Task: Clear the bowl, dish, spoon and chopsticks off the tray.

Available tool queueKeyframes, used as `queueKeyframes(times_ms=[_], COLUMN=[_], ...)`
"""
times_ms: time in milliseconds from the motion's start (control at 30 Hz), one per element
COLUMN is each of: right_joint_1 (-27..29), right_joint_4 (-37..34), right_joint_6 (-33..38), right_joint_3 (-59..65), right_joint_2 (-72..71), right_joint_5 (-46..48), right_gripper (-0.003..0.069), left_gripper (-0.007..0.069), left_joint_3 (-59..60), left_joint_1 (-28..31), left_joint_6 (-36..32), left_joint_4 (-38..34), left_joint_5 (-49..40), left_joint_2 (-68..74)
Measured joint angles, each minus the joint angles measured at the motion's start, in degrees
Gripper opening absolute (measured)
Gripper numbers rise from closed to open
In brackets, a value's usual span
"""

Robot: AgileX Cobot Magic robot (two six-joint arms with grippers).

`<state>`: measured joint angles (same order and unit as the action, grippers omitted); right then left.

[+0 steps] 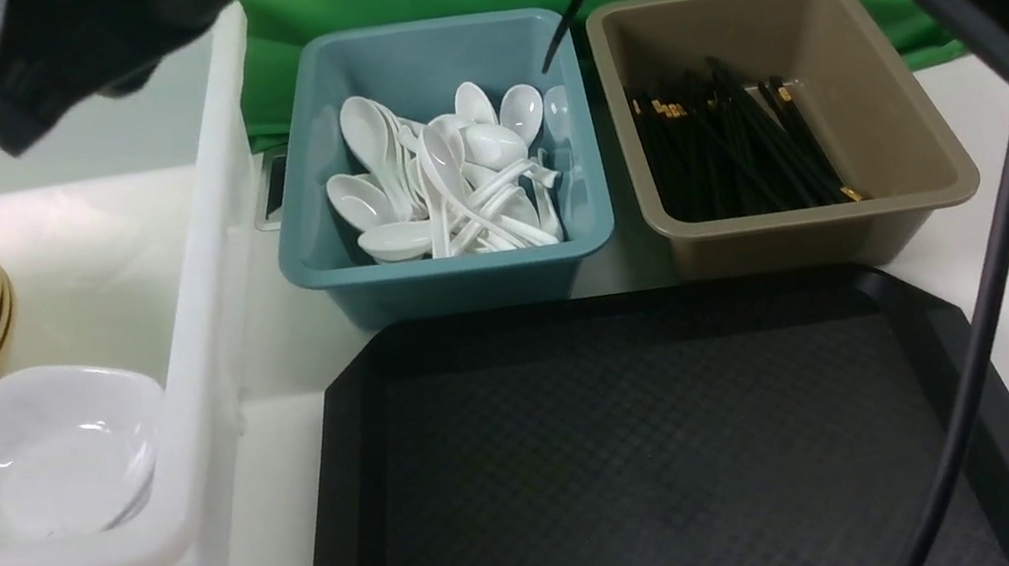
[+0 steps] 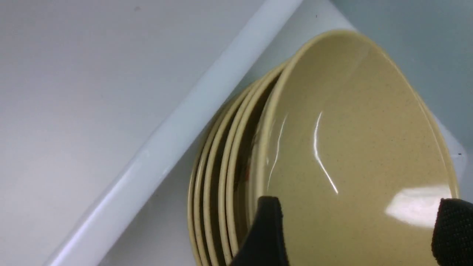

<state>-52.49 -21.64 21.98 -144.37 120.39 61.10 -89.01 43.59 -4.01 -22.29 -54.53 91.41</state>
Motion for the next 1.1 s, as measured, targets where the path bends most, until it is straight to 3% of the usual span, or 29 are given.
queueKeyframes(times_ms=[200, 267, 300, 333, 367, 433, 467, 600, 700, 733, 833, 900, 933, 1100], right_joint_1=[1.2, 2.4, 3.8, 4.2, 5.9, 9.1, 9.3, 14.8, 17.3, 17.3, 17.7, 17.7, 17.7, 17.7], right_joint_4=[3.1, 7.4, 11.8, 12.3, 15.2, 17.1, 17.2, 21.6, 29.0, 29.5, 36.1, 37.7, 40.3, 46.0], right_joint_6=[-2.2, -4.8, -8.1, -8.4, -10.1, -11.4, -11.4, -13.6, -16.8, -16.8, -22.8, -24.5, -27.0, -32.7], right_joint_3=[0.0, 0.0, 0.5, 0.8, 2.4, 6.6, 7.1, 21.8, 39.4, 40.6, 63.2, 69.5, 80.5, 103.3], right_joint_2=[-2.2, -4.1, -6.5, -6.9, -9.6, -15.9, -15.9, -31.5, -49.1, -49.1, -68.7, -74.3, -84.0, -104.0], right_joint_5=[3.9, 6.8, 7.8, 7.9, 8.1, 8.2, 8.2, 8.1, 2.9, 2.3, -10.8, -16.0, -23.0, -41.7], right_gripper=[0.001, 0.001, 0.001, 0.001, 0.001, 0.001, 0.001, 0.001, 0.001, 0.001, 0.001, 0.001, 0.001, 0.001], left_gripper=[0.0528, 0.0438, 0.0321, 0.0303, 0.0141, 0.0044, 0.0038, -0.0005, -0.0007, -0.0007, -0.0007, -0.0008, -0.0008, -0.0008], left_joint_3=[-5.8, -6.9, -7.2, -7.2, -7.2, -7.2, -7.2, -7.0, -4.2, -3.4, 7.5, 11.7, 18.2, 40.7], left_joint_1=[-0.7, -2.9, -6.5, -7.1, -13.5, -22.2, -23.1, -42.5, -54.1, -54.6, -61.5, -62.3, -62.9, -62.9], left_joint_6=[1.1, -0.5, -3.4, -3.8, -8.0, -11.5, -11.7, -13.3, -12.7, -12.6, -11.0, -10.2, -8.8, -6.8], left_joint_4=[0.6, -2.7, -6.3, -6.7, -8.8, -9.5, -9.4, -5.6, -4.6, -4.5, -2.6, -1.7, -0.3, 2.3], left_joint_5=[-4.5, -7.1, -8.7, -8.7, -9.9, -10.8, -10.8, -12.5, -14.0, -14.1, -10.8, -8.4, -3.8, 11.8], left_joint_2=[-5.1, -7.7, -10.5, -10.5, -13.3, -17.0, -17.3, -26.5, -34.8, -35.4, -46.2, -49.4, -54.4, -68.2])
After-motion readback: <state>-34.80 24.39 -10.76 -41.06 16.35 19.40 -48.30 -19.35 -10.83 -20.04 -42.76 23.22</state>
